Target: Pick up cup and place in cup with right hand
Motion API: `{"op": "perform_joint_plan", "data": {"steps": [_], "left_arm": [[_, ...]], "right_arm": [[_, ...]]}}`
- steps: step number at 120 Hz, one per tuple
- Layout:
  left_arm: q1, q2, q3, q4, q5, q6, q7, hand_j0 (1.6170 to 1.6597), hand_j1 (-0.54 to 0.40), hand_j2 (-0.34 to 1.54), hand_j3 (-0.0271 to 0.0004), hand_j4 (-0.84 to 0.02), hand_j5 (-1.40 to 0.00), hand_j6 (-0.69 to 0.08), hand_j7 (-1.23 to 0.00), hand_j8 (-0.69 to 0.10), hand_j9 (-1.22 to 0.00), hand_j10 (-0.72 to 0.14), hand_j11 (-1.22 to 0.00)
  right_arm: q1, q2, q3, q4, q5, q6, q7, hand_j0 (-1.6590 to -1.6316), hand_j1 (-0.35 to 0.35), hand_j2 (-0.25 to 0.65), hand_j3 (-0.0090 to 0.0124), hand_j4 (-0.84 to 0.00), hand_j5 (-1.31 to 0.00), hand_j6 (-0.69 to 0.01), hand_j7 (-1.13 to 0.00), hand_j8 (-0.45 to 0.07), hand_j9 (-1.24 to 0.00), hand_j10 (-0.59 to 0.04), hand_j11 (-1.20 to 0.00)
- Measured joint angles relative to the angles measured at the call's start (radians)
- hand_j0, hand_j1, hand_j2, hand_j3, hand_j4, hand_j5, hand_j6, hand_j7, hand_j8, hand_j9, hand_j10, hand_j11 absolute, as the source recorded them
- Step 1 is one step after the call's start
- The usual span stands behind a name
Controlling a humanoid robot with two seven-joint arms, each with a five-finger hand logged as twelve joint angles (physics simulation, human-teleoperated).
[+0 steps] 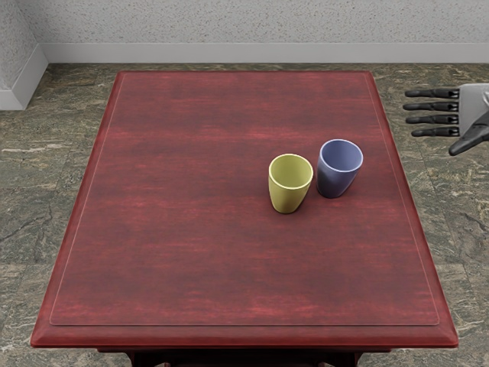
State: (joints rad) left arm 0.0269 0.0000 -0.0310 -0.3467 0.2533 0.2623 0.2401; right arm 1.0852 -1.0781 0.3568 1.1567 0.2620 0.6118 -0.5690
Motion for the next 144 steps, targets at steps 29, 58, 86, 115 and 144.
{"op": "perform_joint_plan", "data": {"steps": [29,58,86,115,144], "left_arm": [[-0.001,0.000,0.000,0.000,0.000,0.000,0.000,1.6581,0.349,0.00,-0.0002,0.000,0.00,0.000,0.00,0.000,0.00,0.000,0.00],[0.000,0.000,0.000,0.000,0.000,0.000,0.000,1.6581,0.349,0.00,-0.0001,0.000,0.00,0.000,0.00,0.000,0.00,0.000,0.00],[0.001,0.000,0.000,0.000,0.000,0.000,0.000,1.6581,0.349,0.00,-0.0001,0.000,0.00,0.000,0.00,0.000,0.00,0.000,0.00],[0.000,0.000,0.000,0.000,0.000,0.000,-0.001,1.6581,0.349,0.00,0.0000,0.000,0.00,0.000,0.00,0.000,0.00,0.000,0.00],[0.000,0.000,0.000,0.000,0.000,0.000,0.000,1.6581,0.349,0.00,0.0000,0.000,0.00,0.000,0.00,0.000,0.00,0.000,0.00]], "right_arm": [[0.062,0.113,0.026,0.003,-0.067,0.000,-0.003,-1.6580,-0.349,0.000,0.0000,0.000,0.00,0.003,0.00,0.003,0.00,0.002,0.00],[0.226,0.212,0.035,0.357,-0.539,-0.021,-0.008,-1.6581,-0.349,0.000,0.0000,-0.001,0.00,0.000,0.00,0.000,0.00,0.000,0.00],[0.273,0.315,0.048,0.555,-0.887,-0.282,-0.030,-1.6581,-0.340,-0.001,0.0000,-0.010,-0.01,-0.010,-0.01,-0.009,-0.01,-0.009,-0.01],[0.175,0.415,-0.011,0.583,-1.072,-0.473,-0.041,-1.6581,-0.335,-0.002,0.0000,-0.014,-0.02,-0.015,-0.02,-0.014,-0.02,-0.013,-0.02],[0.100,0.479,-0.102,0.581,-1.192,-0.721,-0.042,-1.6581,-0.337,-0.001,0.0000,-0.013,-0.01,-0.014,-0.01,-0.013,-0.01,-0.012,-0.01]]}}
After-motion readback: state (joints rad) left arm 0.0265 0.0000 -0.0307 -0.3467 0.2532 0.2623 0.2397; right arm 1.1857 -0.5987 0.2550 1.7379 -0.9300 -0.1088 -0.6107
